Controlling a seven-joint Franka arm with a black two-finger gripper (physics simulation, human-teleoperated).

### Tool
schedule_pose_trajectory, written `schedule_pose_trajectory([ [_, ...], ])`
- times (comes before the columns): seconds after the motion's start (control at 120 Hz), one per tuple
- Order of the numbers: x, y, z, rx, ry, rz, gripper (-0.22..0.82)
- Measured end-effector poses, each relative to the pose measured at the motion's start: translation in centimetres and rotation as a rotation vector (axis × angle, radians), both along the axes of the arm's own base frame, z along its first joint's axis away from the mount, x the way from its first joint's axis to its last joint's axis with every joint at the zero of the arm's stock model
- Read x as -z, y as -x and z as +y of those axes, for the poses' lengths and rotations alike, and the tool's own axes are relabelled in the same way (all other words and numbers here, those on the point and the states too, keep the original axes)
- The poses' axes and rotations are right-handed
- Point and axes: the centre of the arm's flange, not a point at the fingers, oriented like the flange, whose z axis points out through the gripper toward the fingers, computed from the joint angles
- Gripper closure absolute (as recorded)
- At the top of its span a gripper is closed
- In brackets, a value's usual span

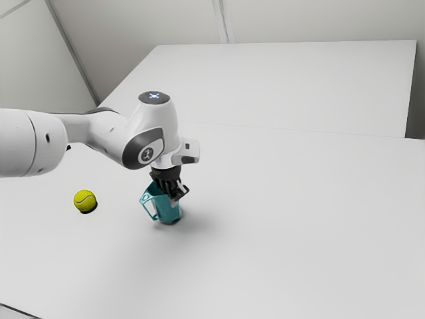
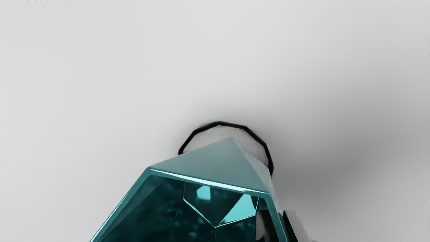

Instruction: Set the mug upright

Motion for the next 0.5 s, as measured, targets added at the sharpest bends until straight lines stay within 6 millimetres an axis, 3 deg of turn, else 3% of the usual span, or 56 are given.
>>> schedule_pose_trajectory([
  [0.1,0.1,0.0,-0.3,-0.013,0.001,-0.006,0.76],
  [0.233,-0.1,-0.1,-0.3,-0.037,0.010,-0.014,0.58],
  [0.35,-1.6,0.1,-0.2,-0.062,0.028,-0.033,0.42],
  [0.5,-3.6,0.5,-0.2,-0.087,0.044,-0.054,0.30],
])
